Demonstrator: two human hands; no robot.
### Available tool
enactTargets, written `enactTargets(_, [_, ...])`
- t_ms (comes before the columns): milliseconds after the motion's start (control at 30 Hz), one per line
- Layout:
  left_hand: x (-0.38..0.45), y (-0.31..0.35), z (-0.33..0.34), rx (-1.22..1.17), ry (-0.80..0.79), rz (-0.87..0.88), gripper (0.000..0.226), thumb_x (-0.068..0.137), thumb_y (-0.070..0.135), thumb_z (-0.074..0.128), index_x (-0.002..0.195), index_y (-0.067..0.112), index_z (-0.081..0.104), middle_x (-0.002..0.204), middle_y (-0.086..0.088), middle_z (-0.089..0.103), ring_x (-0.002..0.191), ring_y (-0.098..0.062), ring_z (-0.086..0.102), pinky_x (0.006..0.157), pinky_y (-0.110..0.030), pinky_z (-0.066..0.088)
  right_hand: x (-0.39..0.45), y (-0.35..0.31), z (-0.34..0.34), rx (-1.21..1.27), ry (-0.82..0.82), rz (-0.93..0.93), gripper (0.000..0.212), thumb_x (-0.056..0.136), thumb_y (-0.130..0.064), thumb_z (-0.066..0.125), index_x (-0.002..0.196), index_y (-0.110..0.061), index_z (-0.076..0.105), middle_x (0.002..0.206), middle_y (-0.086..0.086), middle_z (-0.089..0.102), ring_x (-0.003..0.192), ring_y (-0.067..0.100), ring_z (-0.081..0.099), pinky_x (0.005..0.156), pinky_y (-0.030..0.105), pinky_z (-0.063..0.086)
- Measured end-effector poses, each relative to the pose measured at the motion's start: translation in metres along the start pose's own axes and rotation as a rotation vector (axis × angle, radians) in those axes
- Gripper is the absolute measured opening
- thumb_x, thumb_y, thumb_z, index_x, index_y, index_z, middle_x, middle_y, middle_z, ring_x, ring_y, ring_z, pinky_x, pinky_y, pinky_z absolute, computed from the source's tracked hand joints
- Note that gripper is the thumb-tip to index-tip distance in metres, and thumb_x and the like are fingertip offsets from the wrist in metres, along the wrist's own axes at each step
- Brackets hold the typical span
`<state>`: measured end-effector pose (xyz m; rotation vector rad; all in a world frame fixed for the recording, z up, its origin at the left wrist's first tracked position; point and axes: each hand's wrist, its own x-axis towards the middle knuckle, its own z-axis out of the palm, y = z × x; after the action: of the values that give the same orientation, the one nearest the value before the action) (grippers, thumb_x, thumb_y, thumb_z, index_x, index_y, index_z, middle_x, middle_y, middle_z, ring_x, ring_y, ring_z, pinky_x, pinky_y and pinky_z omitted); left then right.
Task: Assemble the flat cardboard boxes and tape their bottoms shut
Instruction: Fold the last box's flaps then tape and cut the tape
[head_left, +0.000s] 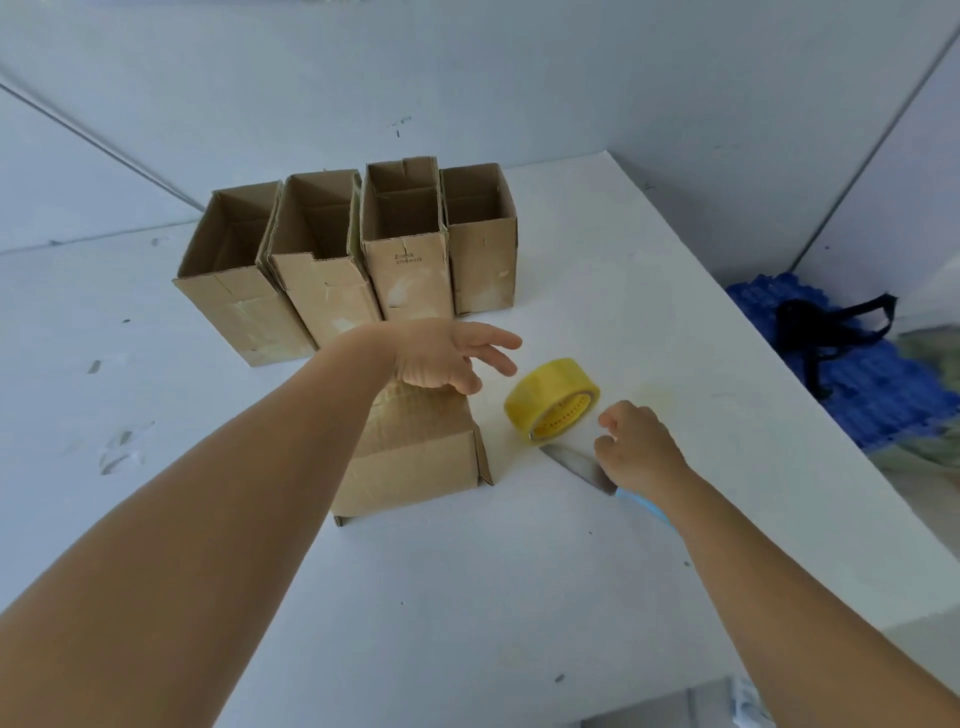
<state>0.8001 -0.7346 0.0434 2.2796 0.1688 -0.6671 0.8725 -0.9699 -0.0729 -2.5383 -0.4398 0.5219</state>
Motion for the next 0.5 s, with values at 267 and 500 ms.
enactTargets(267, [0.001,-0.001,0.002,0.011,0.011,0.027,0.071,0.085,-0.003,0.053,0.142,0.035,0.034,0.126,0.021,0.057,0.078,0.002,0.051,0.091,-0.021,0.035,-0.026,0.018,0.013,-0.248,-0.026,0.009,0.005,0.085,-0.017,0.051,0.089,-0.019,0.053,0.097,0.005,0.055,0.089,0.024,0.052,0.060,0.026,0.033])
enactTargets(500, [-0.001,0.001,0.005,0.019,0.007,0.038,0.071,0.086,-0.004,0.052,0.144,0.031,0.031,0.130,0.018,0.056,0.076,0.013,0.054,0.092,-0.020,0.033,-0.053,0.003,-0.014,0.048,-0.026,-0.199,0.009,0.085,-0.016,0.055,0.078,-0.022,0.054,0.082,-0.001,0.059,0.073,0.022,0.058,0.057,0.026,0.038])
